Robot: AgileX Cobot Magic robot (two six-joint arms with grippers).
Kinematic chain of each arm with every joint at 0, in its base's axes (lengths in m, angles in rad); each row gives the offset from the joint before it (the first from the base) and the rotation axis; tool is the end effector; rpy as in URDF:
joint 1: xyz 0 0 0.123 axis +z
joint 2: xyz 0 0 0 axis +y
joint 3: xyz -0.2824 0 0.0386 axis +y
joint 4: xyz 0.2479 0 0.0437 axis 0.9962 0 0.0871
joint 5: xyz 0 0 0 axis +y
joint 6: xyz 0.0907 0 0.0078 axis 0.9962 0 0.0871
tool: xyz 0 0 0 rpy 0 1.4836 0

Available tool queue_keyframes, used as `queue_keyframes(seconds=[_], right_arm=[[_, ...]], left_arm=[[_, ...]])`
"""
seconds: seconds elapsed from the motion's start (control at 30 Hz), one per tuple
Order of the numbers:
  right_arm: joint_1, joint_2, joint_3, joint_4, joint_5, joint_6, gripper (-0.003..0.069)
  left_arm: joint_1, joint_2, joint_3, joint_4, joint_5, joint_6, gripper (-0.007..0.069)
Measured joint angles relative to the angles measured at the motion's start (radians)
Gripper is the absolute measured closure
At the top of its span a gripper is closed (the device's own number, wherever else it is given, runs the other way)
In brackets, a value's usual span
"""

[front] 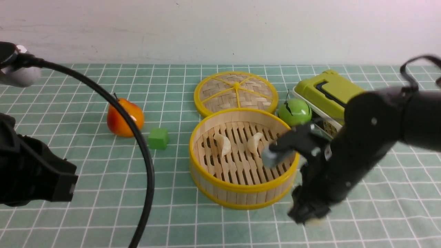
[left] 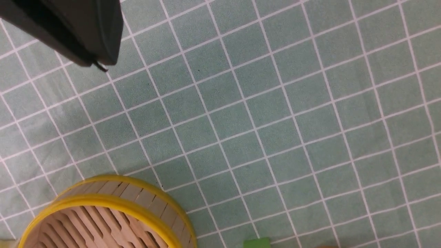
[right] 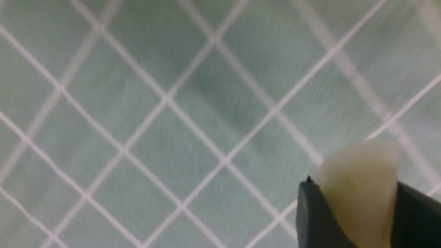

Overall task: Put the dumplings into the steamer on the table with the blue tablecloth.
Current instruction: 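Place the dumpling in the bamboo steamer basket with the right gripper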

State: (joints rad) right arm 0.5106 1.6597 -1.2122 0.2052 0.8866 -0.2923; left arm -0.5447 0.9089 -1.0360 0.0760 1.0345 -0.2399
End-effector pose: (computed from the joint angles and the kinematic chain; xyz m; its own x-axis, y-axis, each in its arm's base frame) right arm 0.2855 0.1764 0.2480 -0.7286 -0.5901 -0.3478 -0.6534 0.7511 0.0945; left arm 0.1392 -0.0774 0.3778 -0.7078 0.1958 -0.6788 0.3446 0.9345 -0.0897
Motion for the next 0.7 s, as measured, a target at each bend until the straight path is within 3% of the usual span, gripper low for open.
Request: queue_keyframes(seconds=[0.23, 0.5, 0.6, 0.7], right_arm=[[0.0, 0.215, -0.342, 0.028, -0.021, 0.109, 0.0414], [0.012, 0.477, -0.548, 0.087, 0.002, 0.146, 0.0413], [0.025, 0.515, -0.579, 0.084, 0.01, 0.148, 0.0386], [0.038, 0.527, -0.598, 0.05, 0.024, 0.148, 0.0267]], left_arm=[[0.0, 0.0, 0.0, 0.0, 0.0, 0.0, 0.0631], [0.0, 0.0, 0.029, 0.001, 0.0, 0.0, 0.0627], [0.0, 0.0, 0.057, 0.004, -0.001, 0.0, 0.0626], [0.0, 0.0, 0.09, 0.013, 0.0, 0.0, 0.0623]])
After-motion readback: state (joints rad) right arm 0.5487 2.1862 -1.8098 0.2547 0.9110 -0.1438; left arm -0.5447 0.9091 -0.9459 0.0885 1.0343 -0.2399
